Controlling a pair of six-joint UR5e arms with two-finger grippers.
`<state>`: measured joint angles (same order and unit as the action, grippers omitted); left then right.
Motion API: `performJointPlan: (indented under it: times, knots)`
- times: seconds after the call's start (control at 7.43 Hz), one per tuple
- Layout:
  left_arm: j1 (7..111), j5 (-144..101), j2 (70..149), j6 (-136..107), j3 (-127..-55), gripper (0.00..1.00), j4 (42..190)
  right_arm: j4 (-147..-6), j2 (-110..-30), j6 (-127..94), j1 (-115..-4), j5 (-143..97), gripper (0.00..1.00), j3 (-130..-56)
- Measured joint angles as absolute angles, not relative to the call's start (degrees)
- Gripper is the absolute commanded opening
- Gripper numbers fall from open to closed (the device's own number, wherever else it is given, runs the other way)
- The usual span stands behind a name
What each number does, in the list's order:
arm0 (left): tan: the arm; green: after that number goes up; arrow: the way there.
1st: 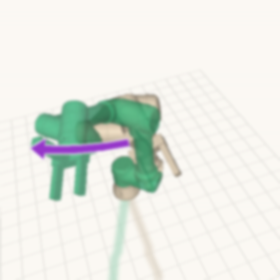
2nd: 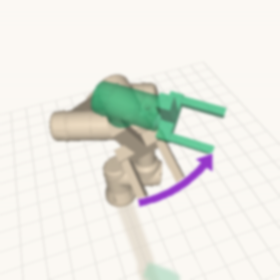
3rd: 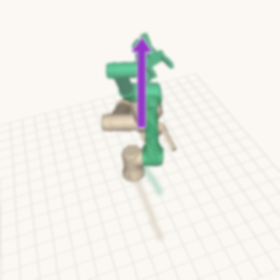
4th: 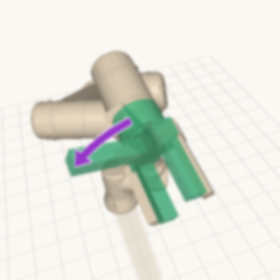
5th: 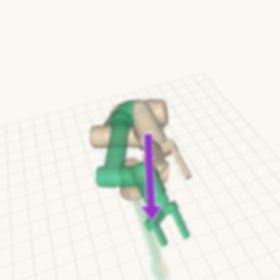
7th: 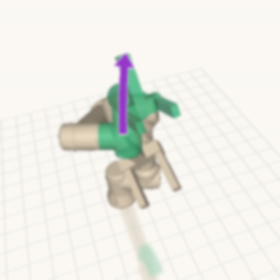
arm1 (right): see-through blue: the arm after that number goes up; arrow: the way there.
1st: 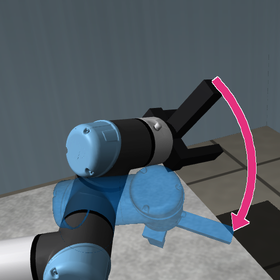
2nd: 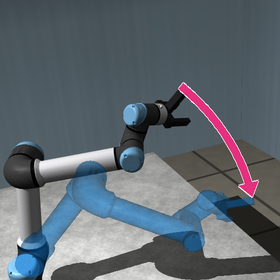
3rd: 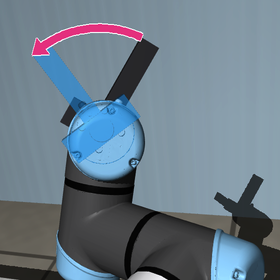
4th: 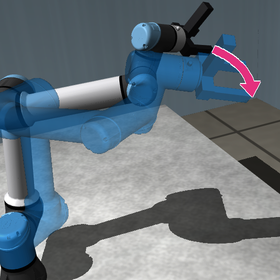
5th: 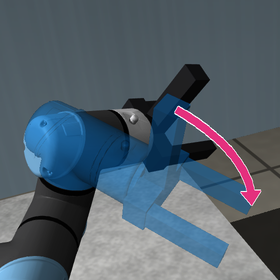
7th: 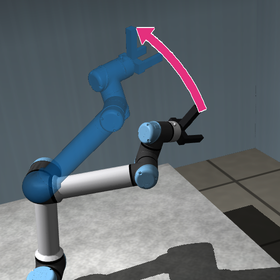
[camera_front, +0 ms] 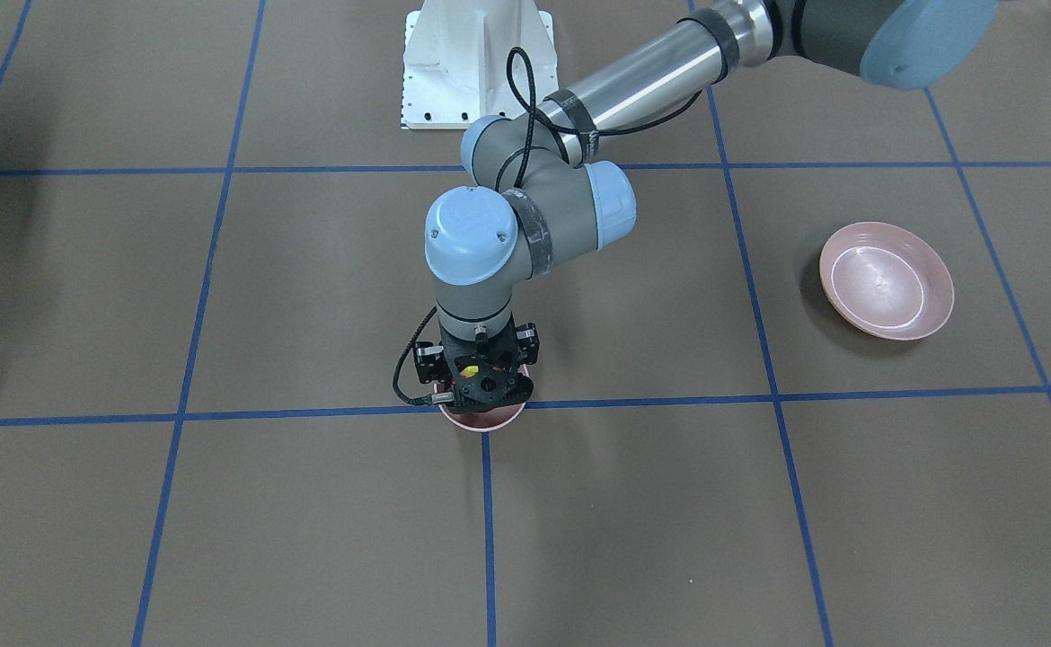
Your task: Move apple from plate to bowl
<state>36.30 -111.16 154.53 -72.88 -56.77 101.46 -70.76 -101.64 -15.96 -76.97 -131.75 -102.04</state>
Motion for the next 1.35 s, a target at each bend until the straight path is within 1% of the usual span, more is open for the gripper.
performJointPlan:
  times: [0.13,0.67,0.94,1.08,1.21,1.35]
  knots:
    - [36.31,-111.12,154.53,-72.82,-56.81,0.95,101.53,-70.76,-101.62,-16.00,-76.94,-131.75,1.00,-102.04]
    - [36.38,-111.13,154.40,-72.88,-57.91,0.97,101.18,-70.75,-101.60,-16.08,-76.91,-131.73,1.00,-101.97]
    - [36.70,-111.20,154.22,-73.06,-60.06,0.97,100.64,-70.75,-101.55,-16.16,-76.90,-131.67,1.00,-101.95]
    - [37.21,-111.35,153.80,-73.17,-63.04,0.97,98.92,-70.75,-101.53,-16.21,-76.90,-131.64,1.00,-101.89]
    - [38.00,-111.52,152.22,-73.11,-67.98,0.97,95.69,-70.73,-101.49,-16.26,-76.90,-131.57,1.00,-101.72]
    - [39.04,-111.68,148.30,-72.66,-75.53,0.97,92.10,-70.65,-101.39,-16.25,-76.88,-131.47,1.00,-101.36]
